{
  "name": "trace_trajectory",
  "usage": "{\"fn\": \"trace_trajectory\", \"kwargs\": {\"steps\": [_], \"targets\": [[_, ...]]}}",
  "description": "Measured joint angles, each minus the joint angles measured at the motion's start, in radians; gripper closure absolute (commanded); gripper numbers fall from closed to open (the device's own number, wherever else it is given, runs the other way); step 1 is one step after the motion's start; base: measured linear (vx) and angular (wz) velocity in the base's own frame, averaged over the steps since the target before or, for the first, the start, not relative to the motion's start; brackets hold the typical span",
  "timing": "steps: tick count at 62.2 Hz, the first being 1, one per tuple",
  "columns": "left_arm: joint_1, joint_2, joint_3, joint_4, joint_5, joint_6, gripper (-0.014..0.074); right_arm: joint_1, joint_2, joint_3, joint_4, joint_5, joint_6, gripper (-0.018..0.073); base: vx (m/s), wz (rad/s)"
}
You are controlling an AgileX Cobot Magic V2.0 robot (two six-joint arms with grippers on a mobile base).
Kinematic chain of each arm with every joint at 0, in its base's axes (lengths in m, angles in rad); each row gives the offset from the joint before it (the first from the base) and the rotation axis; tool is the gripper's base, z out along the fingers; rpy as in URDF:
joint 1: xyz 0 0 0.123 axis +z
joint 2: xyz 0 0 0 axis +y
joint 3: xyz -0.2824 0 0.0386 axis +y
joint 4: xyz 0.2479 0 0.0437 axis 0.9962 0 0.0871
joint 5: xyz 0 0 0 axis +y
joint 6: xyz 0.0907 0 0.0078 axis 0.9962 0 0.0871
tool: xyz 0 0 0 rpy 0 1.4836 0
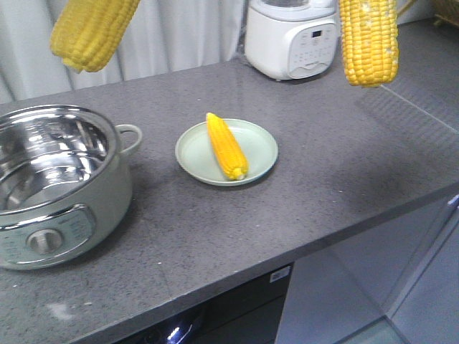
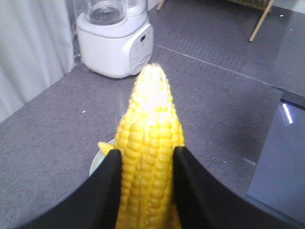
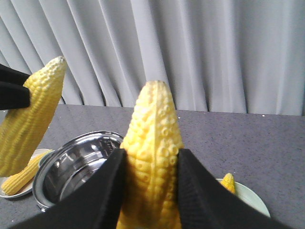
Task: Distribute corn equally
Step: 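Drive the base toward the counter with the two empty plates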
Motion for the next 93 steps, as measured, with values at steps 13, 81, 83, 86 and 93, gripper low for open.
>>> {"fn": "trace_trajectory", "kwargs": {"steps": [13,81,83,86,93], "targets": [[0.000,0.000,0.000,0.000,0.000,0.000,0.0603,0.000,0.000,0.000,0.000,0.000,0.000,0.0566,0.01,-0.30],[0.000,0.000,0.000,0.000,0.000,0.000,0.0603,0.000,0.000,0.000,0.000,0.002,0.000,0.0566,0.00,-0.33],[0.000,0.000,0.000,0.000,0.000,0.000,0.0603,0.000,0.000,0.000,0.000,0.002,0.000,0.0566,-0.01,-0.29],[0.000,0.000,0.000,0.000,0.000,0.000,0.0603,0.000,0.000,0.000,0.000,0.002,0.000,0.0566,0.00,-0.31],[0.000,0.000,0.000,0.000,0.000,0.000,0.0603,0.000,0.000,0.000,0.000,0.002,0.000,0.0566,0.00,-0.32]]}}
